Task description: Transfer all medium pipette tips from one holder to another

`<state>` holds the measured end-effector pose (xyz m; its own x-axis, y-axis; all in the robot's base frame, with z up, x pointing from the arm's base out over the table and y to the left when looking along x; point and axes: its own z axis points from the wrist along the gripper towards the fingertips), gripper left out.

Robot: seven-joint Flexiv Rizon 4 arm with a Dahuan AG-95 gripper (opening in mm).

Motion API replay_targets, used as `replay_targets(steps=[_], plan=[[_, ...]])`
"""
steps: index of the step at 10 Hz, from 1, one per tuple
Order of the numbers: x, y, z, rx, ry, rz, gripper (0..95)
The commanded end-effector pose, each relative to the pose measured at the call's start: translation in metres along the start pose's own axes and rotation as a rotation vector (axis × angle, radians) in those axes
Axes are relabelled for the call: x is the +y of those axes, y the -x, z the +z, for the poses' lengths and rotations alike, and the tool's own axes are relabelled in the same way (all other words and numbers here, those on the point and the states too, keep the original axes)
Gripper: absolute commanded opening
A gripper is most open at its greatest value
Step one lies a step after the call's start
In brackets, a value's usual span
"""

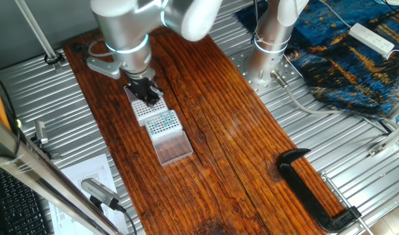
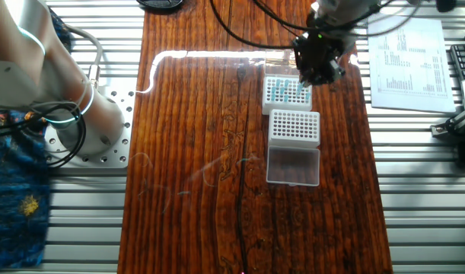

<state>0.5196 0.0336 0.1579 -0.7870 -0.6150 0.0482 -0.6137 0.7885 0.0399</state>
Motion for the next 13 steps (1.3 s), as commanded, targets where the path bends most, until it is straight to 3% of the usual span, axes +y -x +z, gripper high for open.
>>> replay_targets(steps=[1,4,6,10,13], plan=[[-0.005,-0.023,-0.006,-0.002,-0.003,-0.037,0.0],[-0.011,-0.059,-0.007,0.001,-0.007,-0.092,0.0],[-0.019,-0.069,-0.004,-0.003,-0.008,-0.092,0.0],[-0.028,-0.069,0.008,-0.056,-0.038,-0.044,0.0],[-0.028,-0.07,0.013,-0.043,-0.056,-0.04,0.0]])
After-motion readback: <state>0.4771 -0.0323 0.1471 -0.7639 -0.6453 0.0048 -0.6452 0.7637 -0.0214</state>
